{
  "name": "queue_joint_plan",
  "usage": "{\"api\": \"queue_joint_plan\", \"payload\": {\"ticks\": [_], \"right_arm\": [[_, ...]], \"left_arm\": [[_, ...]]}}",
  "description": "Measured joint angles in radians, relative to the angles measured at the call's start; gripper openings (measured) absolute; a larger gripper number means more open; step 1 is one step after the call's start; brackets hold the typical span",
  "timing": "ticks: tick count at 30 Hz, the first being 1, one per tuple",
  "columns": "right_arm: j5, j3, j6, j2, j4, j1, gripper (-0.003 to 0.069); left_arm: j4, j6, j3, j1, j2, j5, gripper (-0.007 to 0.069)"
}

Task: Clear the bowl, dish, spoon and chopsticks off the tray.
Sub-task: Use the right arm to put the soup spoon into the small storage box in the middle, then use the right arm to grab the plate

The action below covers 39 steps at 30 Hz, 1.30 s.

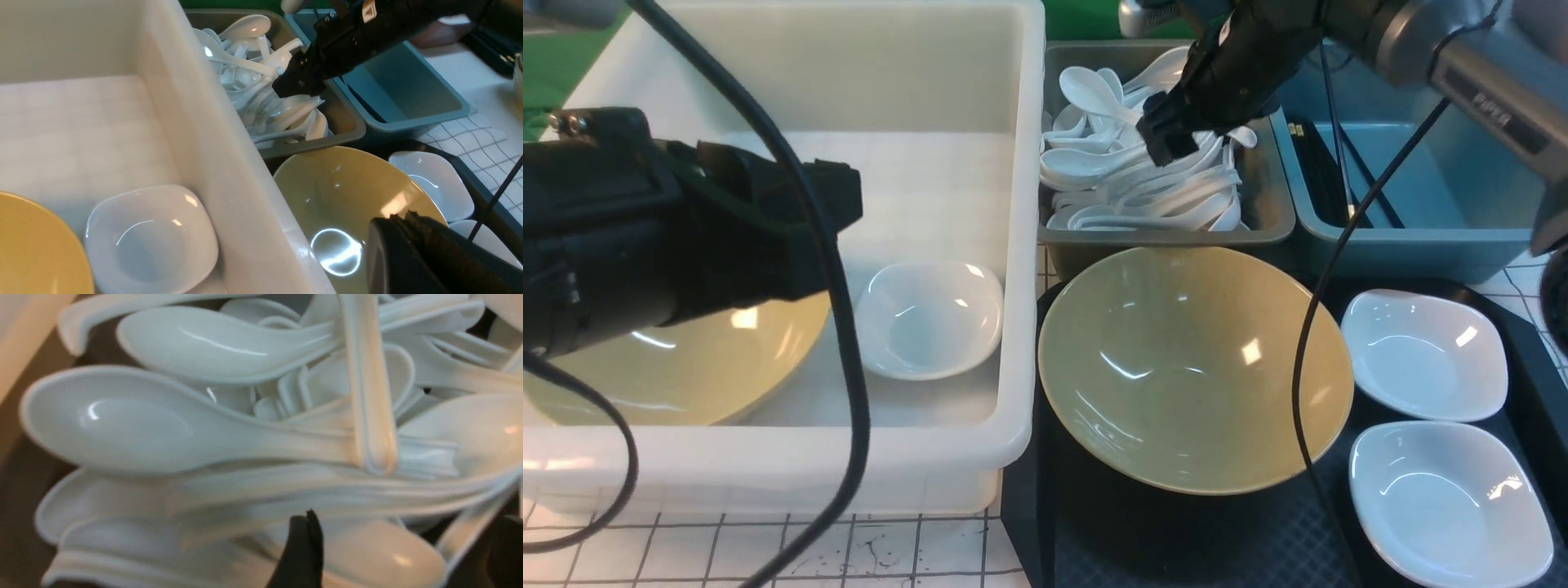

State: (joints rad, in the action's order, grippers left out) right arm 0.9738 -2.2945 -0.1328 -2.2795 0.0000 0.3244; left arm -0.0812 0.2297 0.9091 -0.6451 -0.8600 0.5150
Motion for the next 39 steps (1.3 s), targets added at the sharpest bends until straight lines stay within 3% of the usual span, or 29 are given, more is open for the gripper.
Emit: {"api": "queue_joint_plan", "payload": {"ticks": [4, 11, 14, 18, 22, 27, 33, 39], "right_arm": [[0.196, -0.055, -0.008, 0.094, 0.0, 0.0, 0.0531], [0.196, -0.009, -0.02, 0.302, 0.034, 0.0, 0.0283], [0.196, 0.188, -0.006, 0.485, 0.029, 0.0, 0.0176], [0.196, 0.506, 0.047, 0.723, 0.018, 0.002, 0.0146], [0.196, 0.857, 0.112, 0.904, -0.016, 0.032, 0.0156], [0.196, 1.203, 0.237, 0.982, -0.092, 0.151, 0.0209], [0.081, 1.441, 0.41, 0.982, -0.144, 0.289, 0.0339], [-0.129, 1.541, 0.512, 0.955, -0.159, 0.293, 0.05]], "left_arm": [[0.097, -0.114, 0.0, 0.0, 0.0, -0.001, -0.0001], [0.393, -0.445, 0.0, 0.0, 0.0, 0.05, -0.0001], [0.514, -0.567, 0.0, 0.0, 0.004, 0.102, -0.0001], [0.598, -0.638, 0.0, 0.0, 0.005, 0.131, -0.0001], [0.615, -0.658, 0.0, 0.0, 0.008, 0.134, -0.0001], [0.636, -0.693, 0.0, 0.0, 0.009, 0.134, -0.0001], [0.804, -0.891, 0.0, 0.0, -0.012, 0.161, -0.0001], [0.906, -1.002, 0.0, 0.0, -0.021, 0.17, -0.0001]]}}
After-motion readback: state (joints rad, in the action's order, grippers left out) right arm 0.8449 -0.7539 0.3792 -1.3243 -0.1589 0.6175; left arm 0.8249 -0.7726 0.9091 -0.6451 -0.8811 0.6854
